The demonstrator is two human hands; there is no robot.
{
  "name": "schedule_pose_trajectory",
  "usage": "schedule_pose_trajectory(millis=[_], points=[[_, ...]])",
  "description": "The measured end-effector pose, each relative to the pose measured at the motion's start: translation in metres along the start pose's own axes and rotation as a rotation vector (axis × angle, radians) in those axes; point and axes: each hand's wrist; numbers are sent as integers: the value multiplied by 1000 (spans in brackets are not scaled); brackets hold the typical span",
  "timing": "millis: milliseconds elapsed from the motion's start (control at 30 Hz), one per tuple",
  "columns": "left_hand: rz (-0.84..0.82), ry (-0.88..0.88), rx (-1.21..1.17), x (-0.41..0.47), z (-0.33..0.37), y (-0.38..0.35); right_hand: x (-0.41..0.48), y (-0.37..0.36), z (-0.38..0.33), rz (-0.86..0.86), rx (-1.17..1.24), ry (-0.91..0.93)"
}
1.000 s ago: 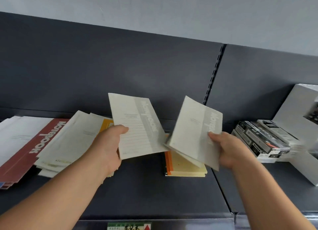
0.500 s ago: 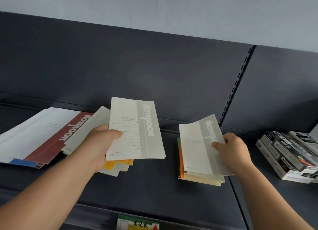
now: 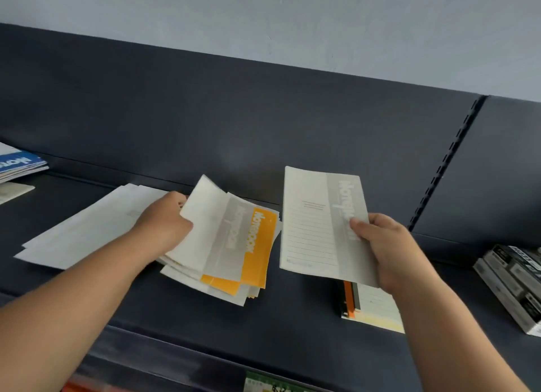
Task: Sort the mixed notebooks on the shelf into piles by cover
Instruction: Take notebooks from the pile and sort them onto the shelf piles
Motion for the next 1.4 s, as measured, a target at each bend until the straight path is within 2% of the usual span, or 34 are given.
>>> schedule_pose_trajectory(millis=[33,100,267,367,433,533,600,900,1167,1267,1400], points=[[40,-46,163,-1,-3,-4,-1,-10,2,-19,29,-21],[86,-89,320,-5,-8,-9,-1,-31,7,-58,102,-56],[35,-136,405,-5,-14,-8,0,-101,18,-142,120,-57],[51,-135,198,-10,-20,-2,-2,-135,36,-219,-79,14],[-36,-176,93,-19,-25,1,-3,-149,50,-288,-242,8],[-238,-234,299,-33,-25,-1,-15,-154,48,-315,-424,32],[-254,-234,396,-37,-24,-2,-13,-155,49,-313,-478,56],[-69,-254,483,-47,-29,5,-5,-146,49,-306,-766,267],[67,-255,602,-65,-66,57,-61,-155,25,-243,-1133,741],[135,-244,625,-70,-90,92,-89,-178,9,-229,-1126,845],[206,-200,632,-81,-133,153,-132,-228,-10,-232,-969,916]])
Point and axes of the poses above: each hand's wrist, its own x-axis towards the middle knuckle, its own y-axis out of the back of the hand, z = x × y, and after that the axes turned 8 degrees about z, right-handed
